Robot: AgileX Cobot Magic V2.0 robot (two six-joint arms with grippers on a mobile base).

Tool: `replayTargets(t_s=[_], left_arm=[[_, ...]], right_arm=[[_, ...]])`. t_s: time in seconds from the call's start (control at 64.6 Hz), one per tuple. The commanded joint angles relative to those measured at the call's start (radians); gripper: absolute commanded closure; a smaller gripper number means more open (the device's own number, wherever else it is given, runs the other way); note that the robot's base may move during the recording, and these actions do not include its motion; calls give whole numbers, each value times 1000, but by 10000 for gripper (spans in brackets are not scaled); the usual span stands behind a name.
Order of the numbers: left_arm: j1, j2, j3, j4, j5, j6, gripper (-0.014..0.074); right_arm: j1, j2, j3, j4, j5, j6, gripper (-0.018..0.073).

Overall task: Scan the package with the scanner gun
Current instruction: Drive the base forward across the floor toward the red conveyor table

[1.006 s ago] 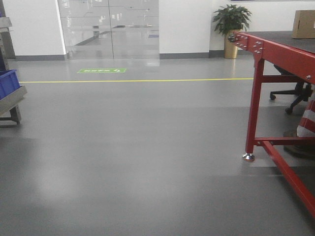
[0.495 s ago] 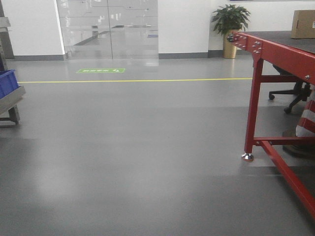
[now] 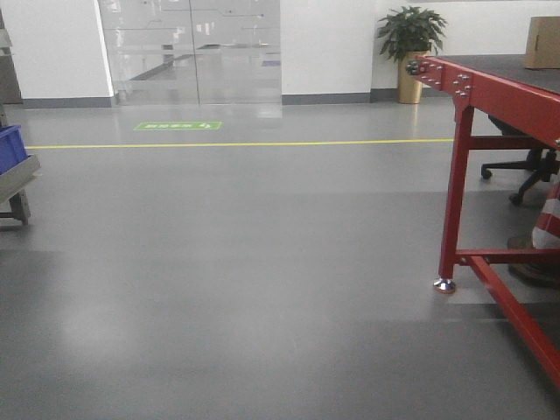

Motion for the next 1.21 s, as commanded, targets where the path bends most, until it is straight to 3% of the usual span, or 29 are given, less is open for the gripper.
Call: replayTargets(t_s=[0.0, 0.851, 1.192], left_arm=[[6, -3, -3, -3, -17, -7, 707], [6, -3, -3, -3, -17, -7, 707], [6, -3, -3, -3, -17, -7, 707]], right_arm=[[-3, -2, 0, -7, -23, -4, 722], [-4, -2, 0, -7, -23, -4, 722], [-58, -2, 0, -7, -23, -4, 722]])
